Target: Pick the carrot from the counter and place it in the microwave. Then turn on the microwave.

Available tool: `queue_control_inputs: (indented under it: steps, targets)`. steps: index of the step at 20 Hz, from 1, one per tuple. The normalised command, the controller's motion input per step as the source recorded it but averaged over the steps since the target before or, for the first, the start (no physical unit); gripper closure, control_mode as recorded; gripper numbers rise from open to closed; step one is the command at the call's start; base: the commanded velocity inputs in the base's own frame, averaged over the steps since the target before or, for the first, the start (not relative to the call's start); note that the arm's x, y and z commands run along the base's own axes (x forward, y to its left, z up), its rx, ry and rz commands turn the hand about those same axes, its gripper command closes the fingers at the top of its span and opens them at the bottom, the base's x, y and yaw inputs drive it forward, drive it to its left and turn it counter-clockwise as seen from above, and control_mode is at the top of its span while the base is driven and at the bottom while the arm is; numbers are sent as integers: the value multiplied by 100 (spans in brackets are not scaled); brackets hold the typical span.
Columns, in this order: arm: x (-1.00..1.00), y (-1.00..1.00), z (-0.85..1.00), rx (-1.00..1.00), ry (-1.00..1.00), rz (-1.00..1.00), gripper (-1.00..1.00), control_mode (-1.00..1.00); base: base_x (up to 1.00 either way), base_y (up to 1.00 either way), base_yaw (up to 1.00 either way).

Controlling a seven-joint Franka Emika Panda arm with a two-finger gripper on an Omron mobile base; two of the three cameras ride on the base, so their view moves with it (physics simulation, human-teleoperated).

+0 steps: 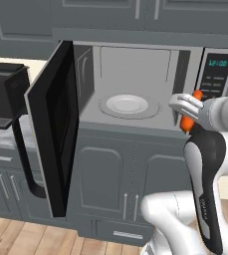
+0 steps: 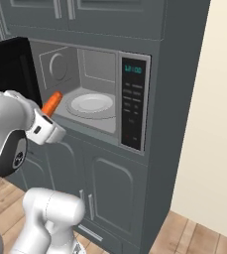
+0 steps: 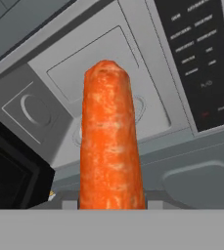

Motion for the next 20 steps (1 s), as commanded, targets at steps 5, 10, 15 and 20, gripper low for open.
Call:
queue_control_inputs:
  steps: [5, 10, 15, 20]
  targets:
    - [33, 10, -8, 0, 2, 0, 100, -100, 0, 0, 0]
    - [37, 9, -6, 0, 2, -2, 100, -100, 0, 0, 0]
    - [35, 11, -1, 0, 0, -3, 100, -100, 0, 0, 0]
    - [37, 12, -2, 0, 0, -1, 100, -100, 0, 0, 0]
